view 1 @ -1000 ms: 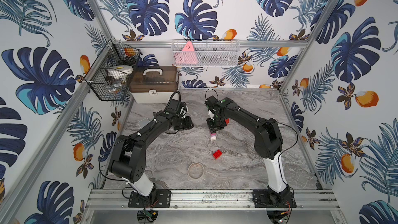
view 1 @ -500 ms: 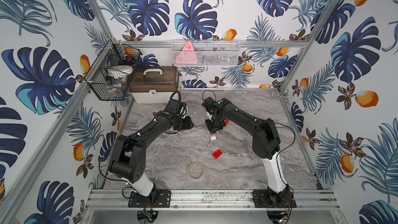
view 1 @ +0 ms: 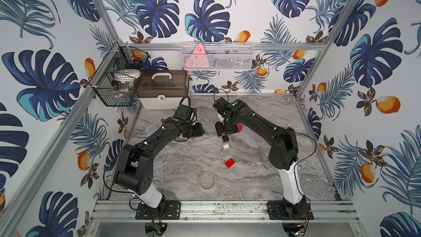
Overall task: Assemble the number 1 with lego
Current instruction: Assemble the lego brick with the lego brick, then pick up the lego brick from the center of the board.
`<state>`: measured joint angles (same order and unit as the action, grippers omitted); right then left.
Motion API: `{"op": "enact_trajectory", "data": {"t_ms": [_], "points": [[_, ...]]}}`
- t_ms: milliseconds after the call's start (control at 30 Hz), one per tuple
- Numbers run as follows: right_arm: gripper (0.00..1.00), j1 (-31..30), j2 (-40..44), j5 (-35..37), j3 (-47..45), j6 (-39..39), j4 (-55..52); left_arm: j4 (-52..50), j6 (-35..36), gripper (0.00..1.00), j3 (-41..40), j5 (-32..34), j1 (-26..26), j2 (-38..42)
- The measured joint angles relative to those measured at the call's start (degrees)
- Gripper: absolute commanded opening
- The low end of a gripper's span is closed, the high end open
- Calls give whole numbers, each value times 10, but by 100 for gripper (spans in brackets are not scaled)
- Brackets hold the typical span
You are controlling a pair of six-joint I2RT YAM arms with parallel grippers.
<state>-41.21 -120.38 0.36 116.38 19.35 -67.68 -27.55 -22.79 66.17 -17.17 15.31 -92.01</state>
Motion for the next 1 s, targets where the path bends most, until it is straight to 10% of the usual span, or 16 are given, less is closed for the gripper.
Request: {"op": "enact_trajectory", "data": {"t_ms": [367,1000], "points": [[59,14,268,-32,-334,56,91,-3,-3,54,-18,49,64,14],[76,176,341,-189,-568,65,203,53,-57,68,-104,165,328,7]]}}
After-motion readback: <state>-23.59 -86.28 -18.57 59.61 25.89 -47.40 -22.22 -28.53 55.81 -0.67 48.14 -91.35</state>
